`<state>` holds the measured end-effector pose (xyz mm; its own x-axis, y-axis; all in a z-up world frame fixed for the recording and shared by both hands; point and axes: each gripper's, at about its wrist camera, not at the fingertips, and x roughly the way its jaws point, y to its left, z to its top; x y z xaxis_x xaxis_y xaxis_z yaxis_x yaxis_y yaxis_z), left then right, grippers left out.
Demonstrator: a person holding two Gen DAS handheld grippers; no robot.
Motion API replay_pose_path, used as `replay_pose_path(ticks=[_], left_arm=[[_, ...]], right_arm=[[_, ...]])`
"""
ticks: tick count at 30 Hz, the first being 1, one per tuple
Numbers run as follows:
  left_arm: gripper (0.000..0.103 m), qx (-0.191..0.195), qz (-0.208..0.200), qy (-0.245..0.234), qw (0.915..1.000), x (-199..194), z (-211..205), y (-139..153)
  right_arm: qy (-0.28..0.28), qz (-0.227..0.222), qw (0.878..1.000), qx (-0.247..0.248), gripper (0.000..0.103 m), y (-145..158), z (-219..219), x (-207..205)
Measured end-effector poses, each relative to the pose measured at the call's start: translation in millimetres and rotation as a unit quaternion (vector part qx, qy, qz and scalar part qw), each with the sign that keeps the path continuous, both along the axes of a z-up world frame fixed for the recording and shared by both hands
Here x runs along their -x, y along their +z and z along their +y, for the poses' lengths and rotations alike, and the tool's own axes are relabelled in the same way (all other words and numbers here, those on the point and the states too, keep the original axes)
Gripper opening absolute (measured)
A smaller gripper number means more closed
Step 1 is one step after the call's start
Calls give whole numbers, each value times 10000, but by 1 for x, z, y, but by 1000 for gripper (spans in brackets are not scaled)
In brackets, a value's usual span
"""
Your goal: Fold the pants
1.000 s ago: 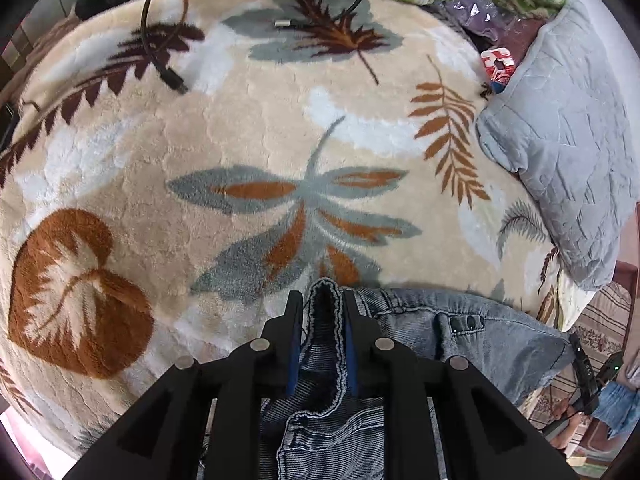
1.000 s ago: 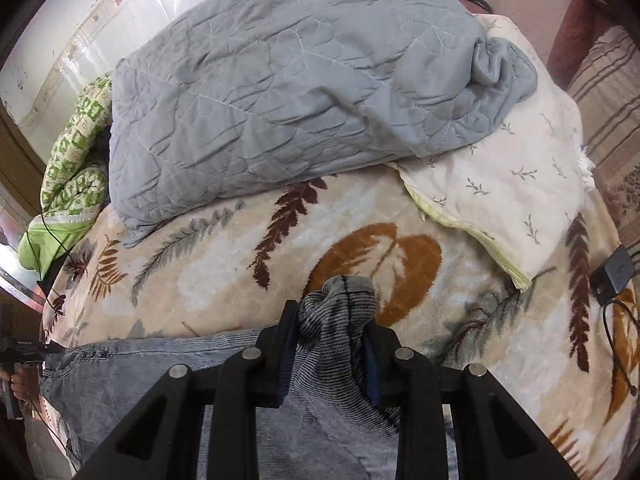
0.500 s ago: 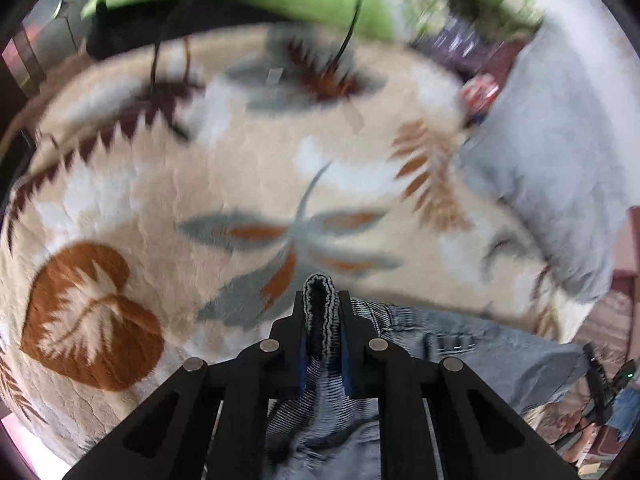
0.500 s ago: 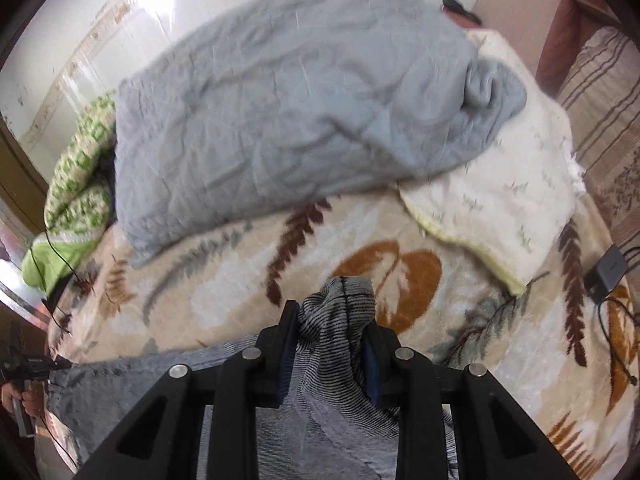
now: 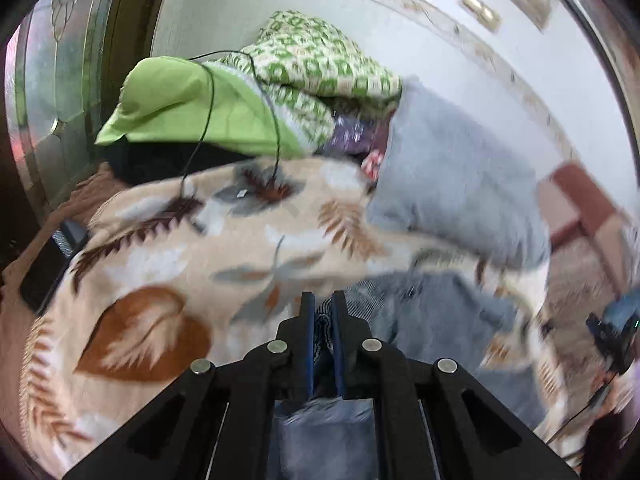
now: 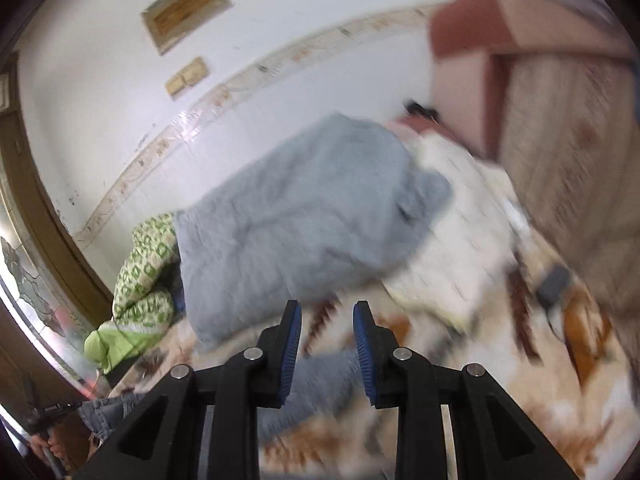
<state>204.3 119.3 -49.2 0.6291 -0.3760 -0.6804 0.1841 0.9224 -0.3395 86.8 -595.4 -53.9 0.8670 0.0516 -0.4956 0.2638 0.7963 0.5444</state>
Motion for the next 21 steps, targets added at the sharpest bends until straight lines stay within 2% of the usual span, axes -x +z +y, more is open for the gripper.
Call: replay_pose_path(ticks=[3,7,8,9,10,11,14,18,21], left_arm=[[8,160,203,117,9996,15,9,-15],[7,353,326,280,9985,10,13,-17],[7,371,304,290,9984,8,12,-15],[7,391,256,277,9985,6,10,-13],[8,402,229,264,9986,5,8,-12],[7,410,209,250,9986,2,6,-10],[7,397,184,194,9989,-3,1,-10],[7,376,209,190,9989,-11,1,-12],[7,360,281,261,9986,-21,4,-15]], right_arm=[[152,510,9985,-99,29,-36,-1,18],[511,975,9895,-931,33,-63,3,-4],[577,1108,9867,-1039,48,-66,8,-17],[656,1195,9841,-1135,76,-71,14,-31],[708,1239,9824,-1207,85,-74,19,-44],[776,1242,9806,-1306,89,-79,25,-61],[946,1255,9728,-1701,89,-99,40,-104],[674,1768,9606,-2038,89,-143,51,-152],[445,1732,9559,-2328,88,-168,53,-166]])
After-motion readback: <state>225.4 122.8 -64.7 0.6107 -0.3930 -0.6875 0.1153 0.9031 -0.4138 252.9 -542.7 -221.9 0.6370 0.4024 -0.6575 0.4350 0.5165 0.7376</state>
